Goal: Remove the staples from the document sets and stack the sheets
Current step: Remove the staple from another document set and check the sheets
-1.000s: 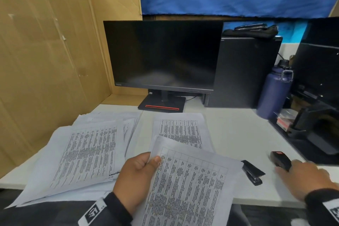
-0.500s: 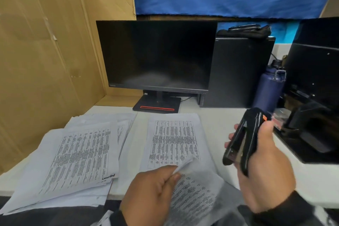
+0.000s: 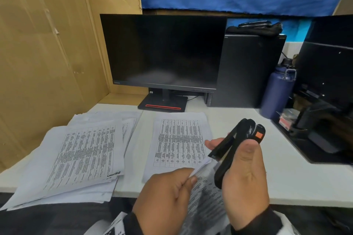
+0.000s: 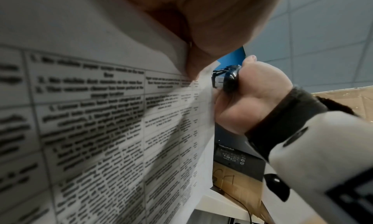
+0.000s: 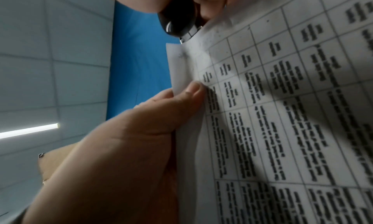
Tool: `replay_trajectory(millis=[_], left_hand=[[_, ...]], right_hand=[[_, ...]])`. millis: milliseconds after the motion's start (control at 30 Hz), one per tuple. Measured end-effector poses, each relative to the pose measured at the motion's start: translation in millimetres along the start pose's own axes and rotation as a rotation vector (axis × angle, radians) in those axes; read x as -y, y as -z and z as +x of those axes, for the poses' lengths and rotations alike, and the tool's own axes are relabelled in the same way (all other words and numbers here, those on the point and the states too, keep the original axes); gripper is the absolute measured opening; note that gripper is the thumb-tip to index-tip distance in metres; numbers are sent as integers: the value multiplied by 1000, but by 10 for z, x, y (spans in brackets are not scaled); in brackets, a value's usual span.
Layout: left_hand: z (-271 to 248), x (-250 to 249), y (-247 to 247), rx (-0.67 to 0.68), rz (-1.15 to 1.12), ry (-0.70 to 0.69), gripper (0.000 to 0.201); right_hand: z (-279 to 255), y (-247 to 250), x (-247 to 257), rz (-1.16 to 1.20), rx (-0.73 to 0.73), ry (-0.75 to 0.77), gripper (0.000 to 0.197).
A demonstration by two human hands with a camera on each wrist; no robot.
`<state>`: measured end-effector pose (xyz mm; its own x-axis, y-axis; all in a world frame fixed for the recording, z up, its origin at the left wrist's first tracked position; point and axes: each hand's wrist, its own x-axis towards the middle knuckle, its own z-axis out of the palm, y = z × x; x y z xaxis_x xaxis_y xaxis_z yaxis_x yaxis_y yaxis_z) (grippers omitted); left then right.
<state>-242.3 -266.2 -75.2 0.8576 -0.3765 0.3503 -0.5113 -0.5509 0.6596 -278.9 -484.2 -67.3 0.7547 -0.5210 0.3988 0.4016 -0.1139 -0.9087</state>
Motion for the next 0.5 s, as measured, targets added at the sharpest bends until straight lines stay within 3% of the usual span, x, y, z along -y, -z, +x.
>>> replay_trajectory(millis=[67, 167, 500], left_hand=[[-10, -34, 4, 12, 8, -6, 19], [-20, -71, -4, 31, 6, -43, 16], [-128, -96, -199, 86, 35, -104, 34]], right_hand=[[-83, -643, 256, -9, 136, -2, 87], [-80, -713, 136, -23, 25, 27, 73], [49, -603, 50, -134, 58, 106, 66]])
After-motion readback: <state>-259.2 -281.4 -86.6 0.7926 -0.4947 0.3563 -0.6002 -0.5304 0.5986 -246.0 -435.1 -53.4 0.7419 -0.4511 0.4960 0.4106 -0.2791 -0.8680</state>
